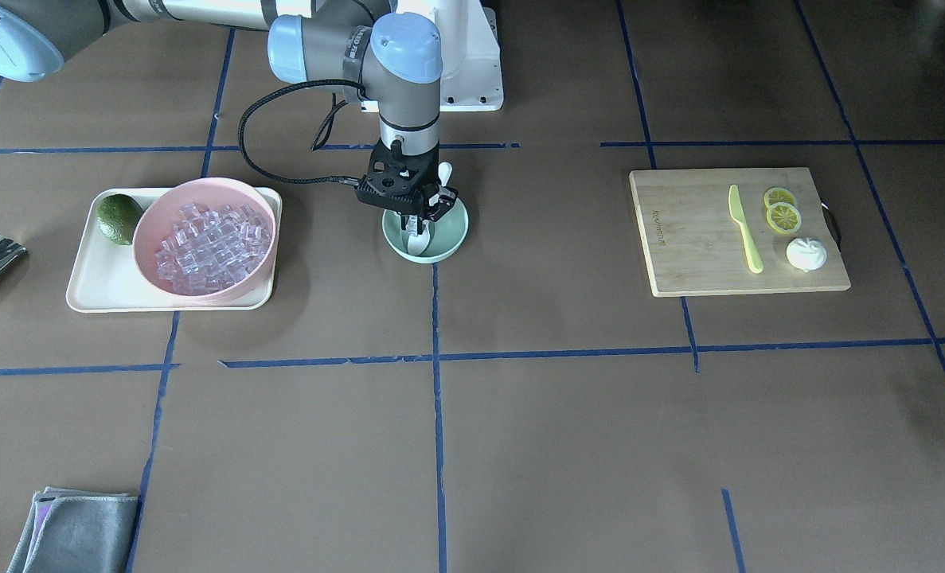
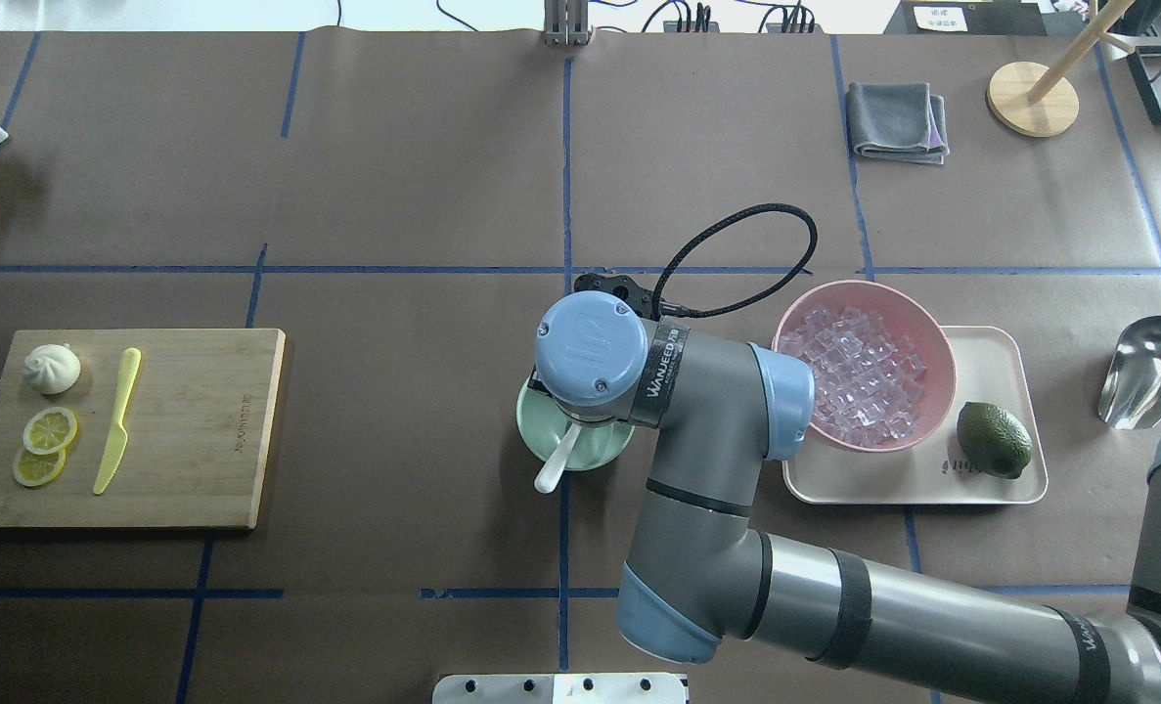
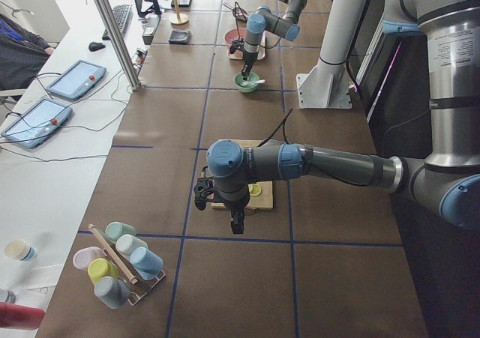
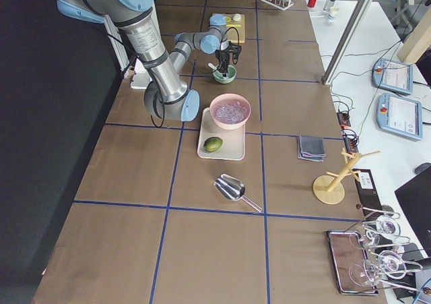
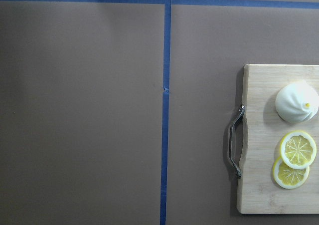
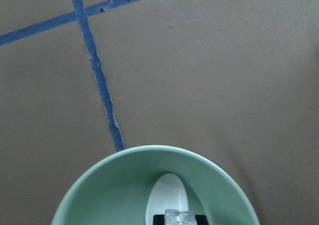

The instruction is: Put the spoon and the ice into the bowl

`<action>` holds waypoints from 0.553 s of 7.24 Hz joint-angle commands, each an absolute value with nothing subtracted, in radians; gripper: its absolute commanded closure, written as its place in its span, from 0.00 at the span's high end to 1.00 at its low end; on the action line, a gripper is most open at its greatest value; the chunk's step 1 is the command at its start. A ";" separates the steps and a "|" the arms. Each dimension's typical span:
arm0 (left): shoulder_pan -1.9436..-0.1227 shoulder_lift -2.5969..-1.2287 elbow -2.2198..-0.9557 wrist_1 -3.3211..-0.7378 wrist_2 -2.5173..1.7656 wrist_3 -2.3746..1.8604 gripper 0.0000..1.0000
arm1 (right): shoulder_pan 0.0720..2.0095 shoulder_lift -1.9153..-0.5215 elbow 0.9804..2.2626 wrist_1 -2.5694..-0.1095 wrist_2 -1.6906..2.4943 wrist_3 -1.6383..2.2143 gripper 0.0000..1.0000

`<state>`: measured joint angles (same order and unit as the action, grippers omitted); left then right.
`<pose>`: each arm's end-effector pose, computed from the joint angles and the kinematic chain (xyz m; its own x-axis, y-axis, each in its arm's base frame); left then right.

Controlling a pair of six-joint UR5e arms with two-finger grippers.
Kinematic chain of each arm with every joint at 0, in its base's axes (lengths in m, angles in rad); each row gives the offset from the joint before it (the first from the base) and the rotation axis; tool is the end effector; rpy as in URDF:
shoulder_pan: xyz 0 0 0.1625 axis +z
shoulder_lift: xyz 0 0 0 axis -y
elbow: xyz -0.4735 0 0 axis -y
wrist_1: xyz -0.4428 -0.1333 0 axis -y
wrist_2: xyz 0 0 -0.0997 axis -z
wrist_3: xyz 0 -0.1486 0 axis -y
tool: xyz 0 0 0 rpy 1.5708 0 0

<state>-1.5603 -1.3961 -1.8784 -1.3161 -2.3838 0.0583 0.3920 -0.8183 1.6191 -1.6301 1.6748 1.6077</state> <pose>-0.0207 -0.4434 0.6836 0.6864 -0.0231 -0.7268 -0.0505 0.9956 -0.0793 -0.6991 -0.4166 0.2319 0.6694 0.3164 0.6721 -0.3401 0.9349 -0.1014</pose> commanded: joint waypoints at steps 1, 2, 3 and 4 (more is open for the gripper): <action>-1.560 -1.391 -1.879 -1.318 -2.384 0.058 1.00 | 0.355 -0.827 1.605 -1.594 1.562 1.527 0.99; -1.560 -1.391 -1.881 -1.318 -2.385 0.058 1.00 | 0.354 -0.825 1.609 -1.592 1.563 1.525 1.00; -1.560 -1.391 -1.882 -1.318 -2.385 0.058 1.00 | 0.357 -0.819 1.615 -1.595 1.577 1.522 1.00; -1.560 -1.393 -1.882 -1.318 -2.385 0.058 1.00 | 0.392 -0.807 1.640 -1.600 1.627 1.519 1.00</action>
<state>-1.5601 -1.3916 -1.8814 -1.3176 -2.3851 0.0583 0.3666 -0.8185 1.6190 -1.5965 1.5879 1.5247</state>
